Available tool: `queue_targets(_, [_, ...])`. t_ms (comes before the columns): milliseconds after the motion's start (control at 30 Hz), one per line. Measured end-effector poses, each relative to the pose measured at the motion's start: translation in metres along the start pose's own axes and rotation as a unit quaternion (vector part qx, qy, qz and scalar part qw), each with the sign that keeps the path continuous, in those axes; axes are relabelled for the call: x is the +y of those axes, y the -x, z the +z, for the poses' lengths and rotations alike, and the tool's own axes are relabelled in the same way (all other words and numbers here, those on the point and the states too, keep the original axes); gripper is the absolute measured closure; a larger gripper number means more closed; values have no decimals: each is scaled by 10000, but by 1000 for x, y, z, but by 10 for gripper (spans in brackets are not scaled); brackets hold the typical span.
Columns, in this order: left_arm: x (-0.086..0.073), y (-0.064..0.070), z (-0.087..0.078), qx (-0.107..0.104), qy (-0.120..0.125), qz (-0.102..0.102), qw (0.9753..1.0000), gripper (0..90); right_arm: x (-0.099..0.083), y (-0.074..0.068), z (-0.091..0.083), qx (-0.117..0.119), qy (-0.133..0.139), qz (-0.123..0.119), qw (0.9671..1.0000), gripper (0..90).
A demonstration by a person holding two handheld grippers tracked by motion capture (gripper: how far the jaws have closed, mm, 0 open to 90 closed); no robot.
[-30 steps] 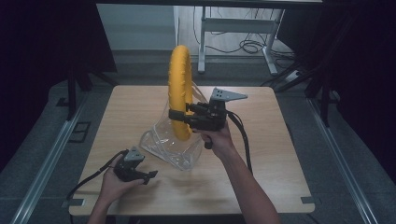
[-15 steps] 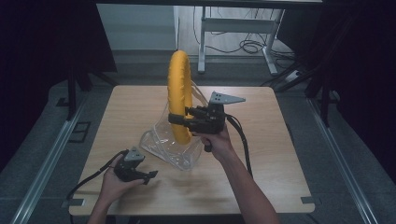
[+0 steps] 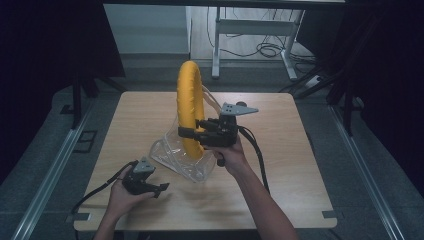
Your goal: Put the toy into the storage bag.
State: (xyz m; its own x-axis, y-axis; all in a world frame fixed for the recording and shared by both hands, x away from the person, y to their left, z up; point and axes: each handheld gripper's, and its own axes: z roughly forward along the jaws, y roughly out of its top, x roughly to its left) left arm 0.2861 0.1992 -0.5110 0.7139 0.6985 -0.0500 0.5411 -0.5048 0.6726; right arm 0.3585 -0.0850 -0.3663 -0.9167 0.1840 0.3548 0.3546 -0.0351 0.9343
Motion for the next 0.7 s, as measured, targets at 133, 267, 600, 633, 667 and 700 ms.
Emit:
queue_targets(133, [0, 0, 0, 0, -12, 9, 10000, 187, -3, 1, 0, -2, -33, 52, 10000, 504])
queue_targets(267, [0, 0, 1, -7, -12, -1, 10000, 187, -10, 5, 2, -15, -82, 85, 9999, 504])
queue_targets(600, [0, 0, 1, 7, -10, 7, 10000, 186, -20, 13, 4, -70, -135, 163, 9998, 502])
queue_targets(633, [0, 0, 1, 4, -9, 6, 10000, 187, -21, 14, 5, -88, -156, 147, 9997, 501])
queue_targets(667, [0, 0, 1, 5, -8, 5, 10000, 187, -21, 14, 5, -88, -156, 147, 9997, 501])
queue_targets(700, [0, 0, 1, 2, -10, 5, 10000, 187, -21, 15, 5, -103, -185, 159, 9996, 501])
